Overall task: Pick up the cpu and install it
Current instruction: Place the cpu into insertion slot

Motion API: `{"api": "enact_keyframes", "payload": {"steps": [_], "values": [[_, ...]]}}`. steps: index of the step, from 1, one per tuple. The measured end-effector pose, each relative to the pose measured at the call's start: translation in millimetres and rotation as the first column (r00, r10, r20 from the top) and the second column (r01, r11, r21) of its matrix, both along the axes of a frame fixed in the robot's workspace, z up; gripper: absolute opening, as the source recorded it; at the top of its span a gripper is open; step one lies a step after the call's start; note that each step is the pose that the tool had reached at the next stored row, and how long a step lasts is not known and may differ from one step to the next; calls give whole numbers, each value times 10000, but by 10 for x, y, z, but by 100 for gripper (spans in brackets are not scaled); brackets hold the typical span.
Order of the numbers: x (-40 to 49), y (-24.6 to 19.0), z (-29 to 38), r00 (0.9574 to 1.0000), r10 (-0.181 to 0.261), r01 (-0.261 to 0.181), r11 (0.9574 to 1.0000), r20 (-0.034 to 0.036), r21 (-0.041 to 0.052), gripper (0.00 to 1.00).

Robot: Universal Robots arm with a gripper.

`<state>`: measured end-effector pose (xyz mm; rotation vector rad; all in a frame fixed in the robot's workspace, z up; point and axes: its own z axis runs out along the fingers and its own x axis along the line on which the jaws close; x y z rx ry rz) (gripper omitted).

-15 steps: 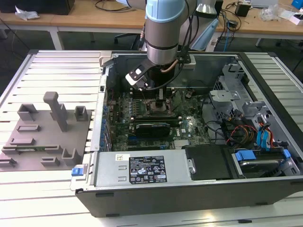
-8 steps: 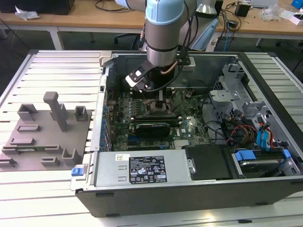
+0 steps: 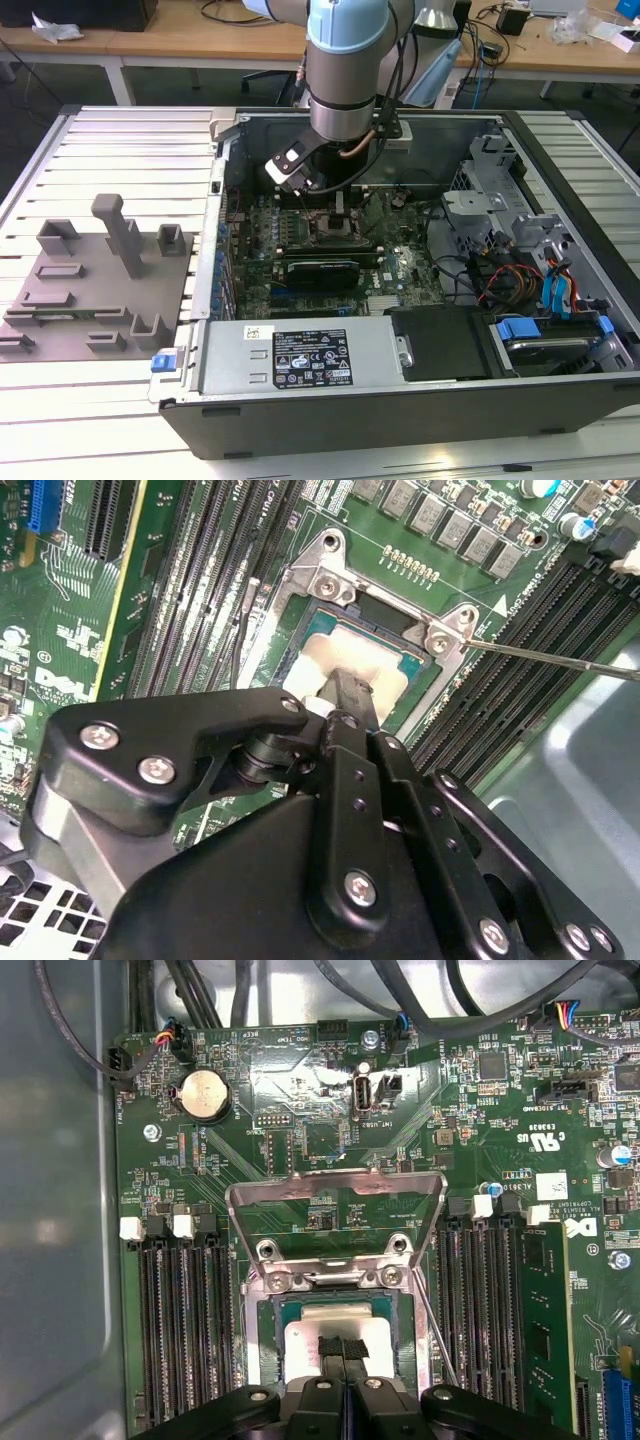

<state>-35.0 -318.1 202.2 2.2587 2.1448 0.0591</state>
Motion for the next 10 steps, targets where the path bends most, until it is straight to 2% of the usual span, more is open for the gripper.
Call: {"api": "enact_keyframes", "payload": {"steps": [4, 8, 10], "values": [[3, 4, 25, 10000, -1, 1, 10000, 16, 27, 11], [1, 1, 187, 10000, 0, 0, 10000, 3, 5, 11], [1, 1, 247, 10000, 0, 0, 10000, 2, 4, 11]]}}
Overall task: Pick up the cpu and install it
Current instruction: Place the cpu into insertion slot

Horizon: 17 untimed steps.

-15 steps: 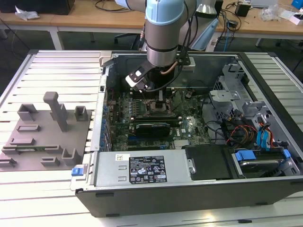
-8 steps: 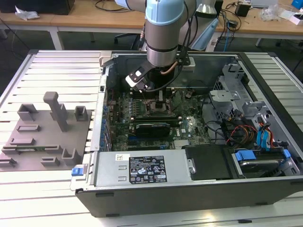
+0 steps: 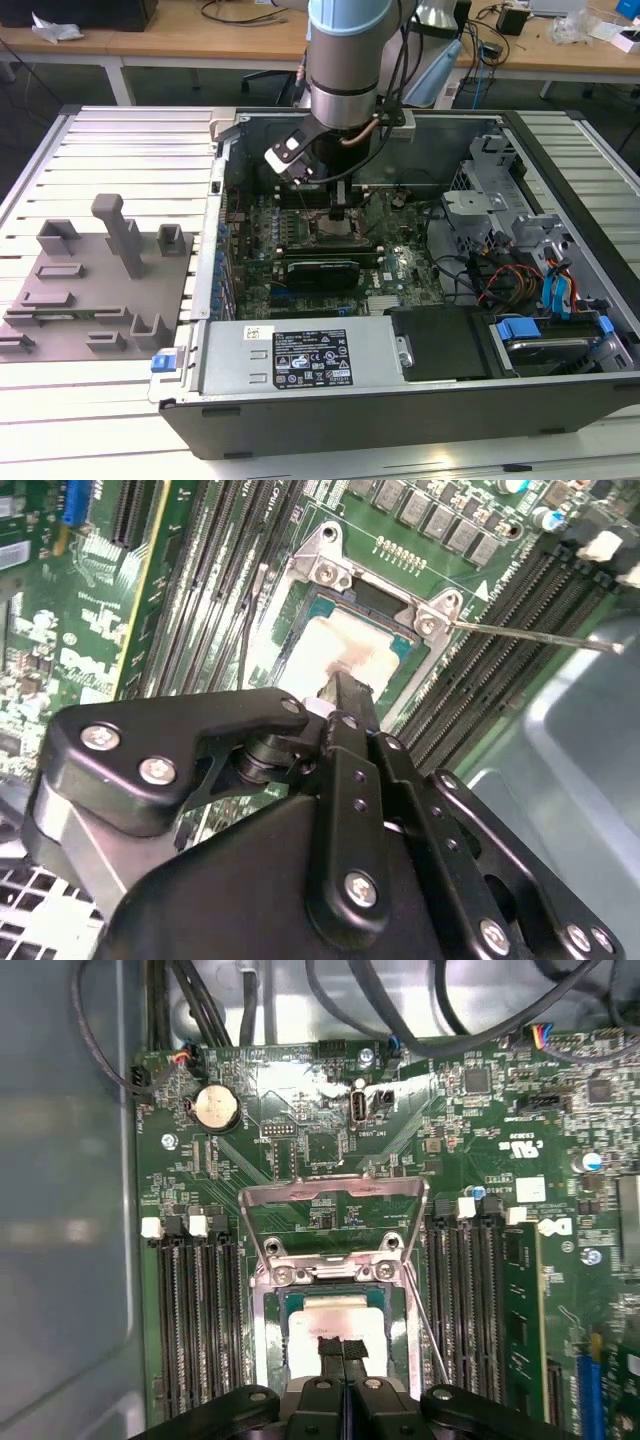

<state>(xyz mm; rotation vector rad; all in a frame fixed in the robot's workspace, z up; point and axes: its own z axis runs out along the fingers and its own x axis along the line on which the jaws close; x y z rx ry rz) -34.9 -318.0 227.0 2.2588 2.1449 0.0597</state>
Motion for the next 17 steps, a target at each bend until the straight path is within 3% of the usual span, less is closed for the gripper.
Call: {"api": "enact_keyframes", "payload": {"steps": [2, 7, 17], "values": [[0, 0, 89, 10000, -1, 1, 10000, 0, 0, 11], [0, 0, 221, 10000, -1, 1, 10000, 0, -1, 11], [0, 0, 231, 10000, 0, 0, 10000, 1, 1, 11]]}}
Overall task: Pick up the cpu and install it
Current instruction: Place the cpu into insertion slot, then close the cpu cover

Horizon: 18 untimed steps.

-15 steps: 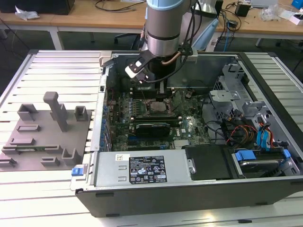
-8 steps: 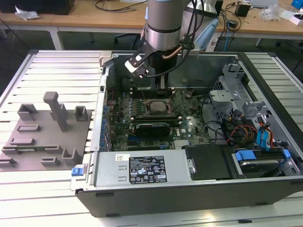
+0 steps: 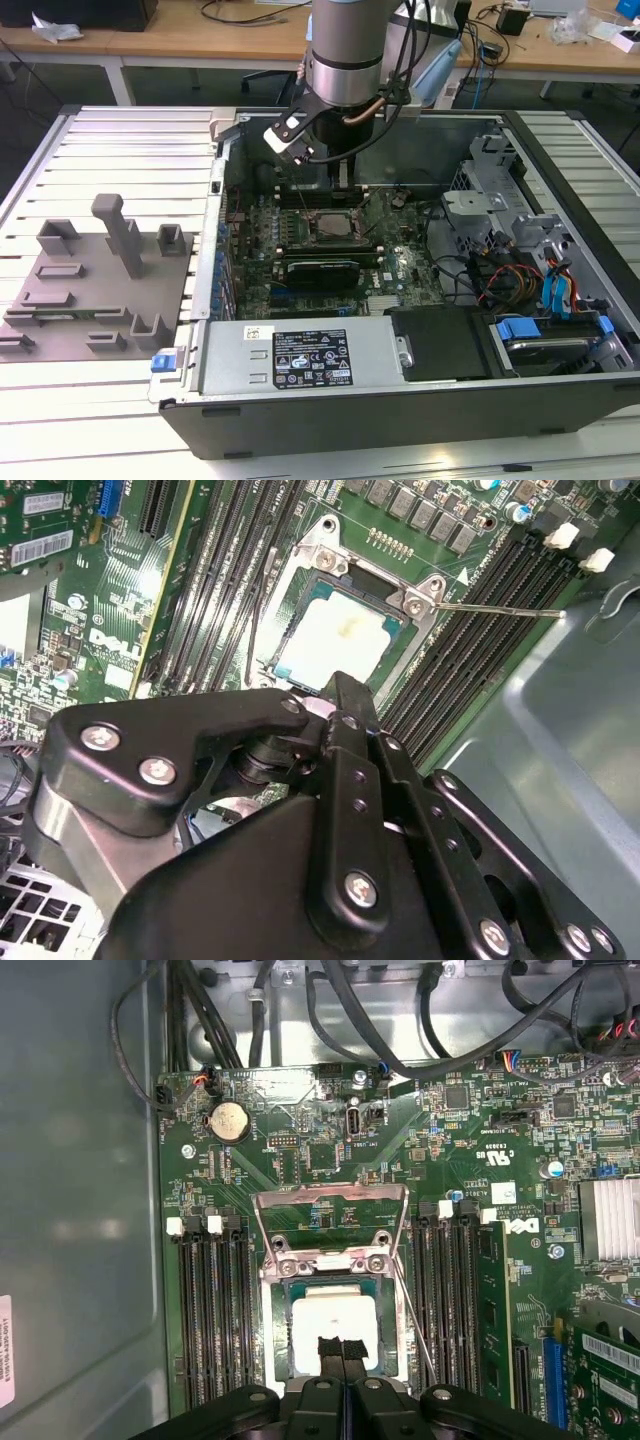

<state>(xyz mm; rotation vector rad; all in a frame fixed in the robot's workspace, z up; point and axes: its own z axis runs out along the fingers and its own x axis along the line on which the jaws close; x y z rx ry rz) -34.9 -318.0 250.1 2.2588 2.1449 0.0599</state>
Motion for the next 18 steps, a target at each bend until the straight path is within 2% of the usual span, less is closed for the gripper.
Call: {"api": "enact_keyframes", "payload": {"steps": [6, 7, 8, 18], "values": [[0, 0, 7, 10000, 0, 0, 10000, 0, 0, 11], [0, 0, 70, 10000, -1, 1, 10000, 0, -1, 11], [0, 0, 102, 10000, -1, 1, 10000, -1, -1, 11], [0, 0, 264, 10000, -1, 1, 10000, -1, -1, 11]]}}
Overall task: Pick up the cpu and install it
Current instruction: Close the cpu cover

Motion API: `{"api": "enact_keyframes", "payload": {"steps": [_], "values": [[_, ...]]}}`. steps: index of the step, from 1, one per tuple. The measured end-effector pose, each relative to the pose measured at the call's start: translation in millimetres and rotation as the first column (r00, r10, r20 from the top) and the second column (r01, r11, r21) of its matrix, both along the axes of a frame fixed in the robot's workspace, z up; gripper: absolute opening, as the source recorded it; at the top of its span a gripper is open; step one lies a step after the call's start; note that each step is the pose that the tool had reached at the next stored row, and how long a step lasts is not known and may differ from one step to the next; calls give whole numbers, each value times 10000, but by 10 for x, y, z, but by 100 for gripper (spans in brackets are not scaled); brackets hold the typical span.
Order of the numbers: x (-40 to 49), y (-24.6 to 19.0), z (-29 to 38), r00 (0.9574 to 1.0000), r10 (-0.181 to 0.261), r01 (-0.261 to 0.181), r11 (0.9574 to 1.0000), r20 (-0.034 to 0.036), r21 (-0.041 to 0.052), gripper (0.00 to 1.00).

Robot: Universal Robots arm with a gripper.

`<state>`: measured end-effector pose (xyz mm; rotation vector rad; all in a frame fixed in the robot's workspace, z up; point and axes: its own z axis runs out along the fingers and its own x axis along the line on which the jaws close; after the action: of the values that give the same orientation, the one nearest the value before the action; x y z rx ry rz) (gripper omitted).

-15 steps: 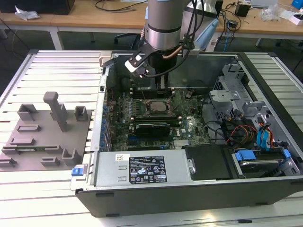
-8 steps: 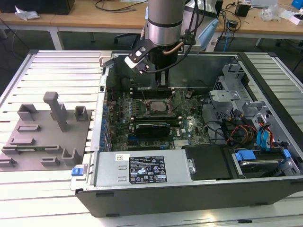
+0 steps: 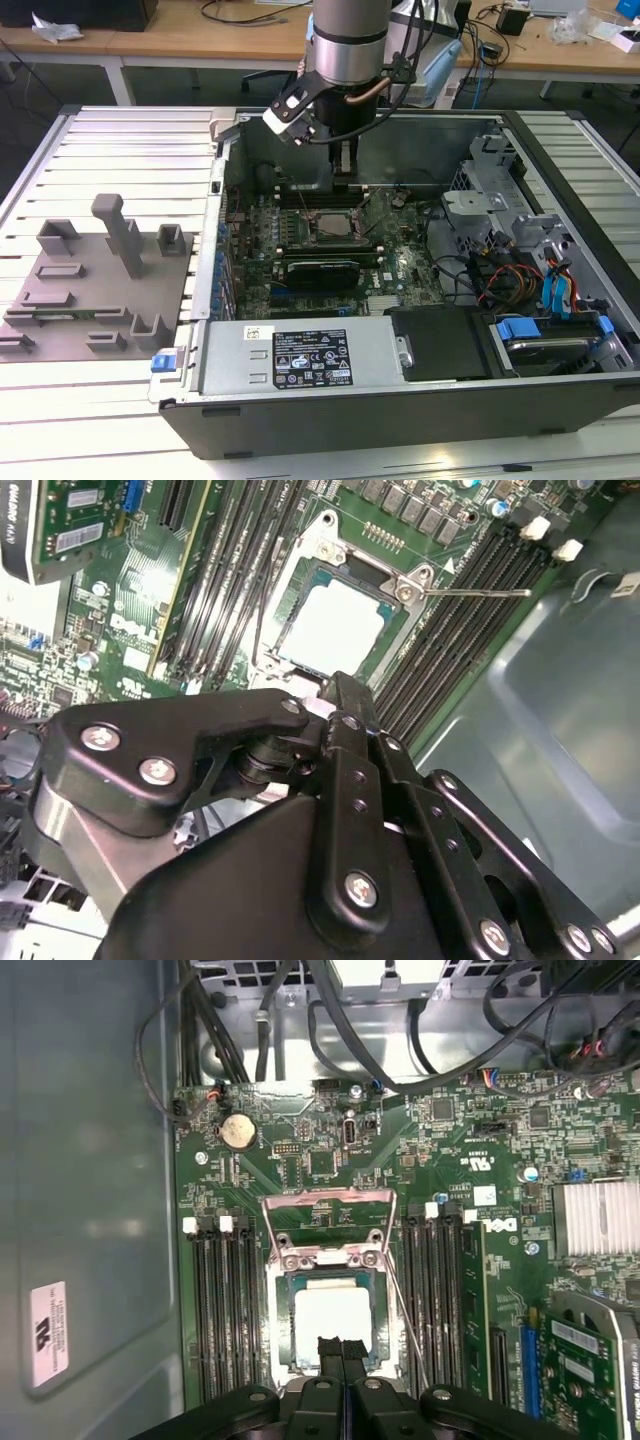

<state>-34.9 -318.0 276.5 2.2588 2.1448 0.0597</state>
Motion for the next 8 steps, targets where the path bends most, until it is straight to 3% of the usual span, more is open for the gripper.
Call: {"api": "enact_keyframes", "payload": {"steps": [4, 8], "values": [[0, 0, 80, 10000, 0, 0, 10000, 0, 1, 11], [0, 0, 83, 10000, 1, -1, 10000, 1, 1, 11]]}}
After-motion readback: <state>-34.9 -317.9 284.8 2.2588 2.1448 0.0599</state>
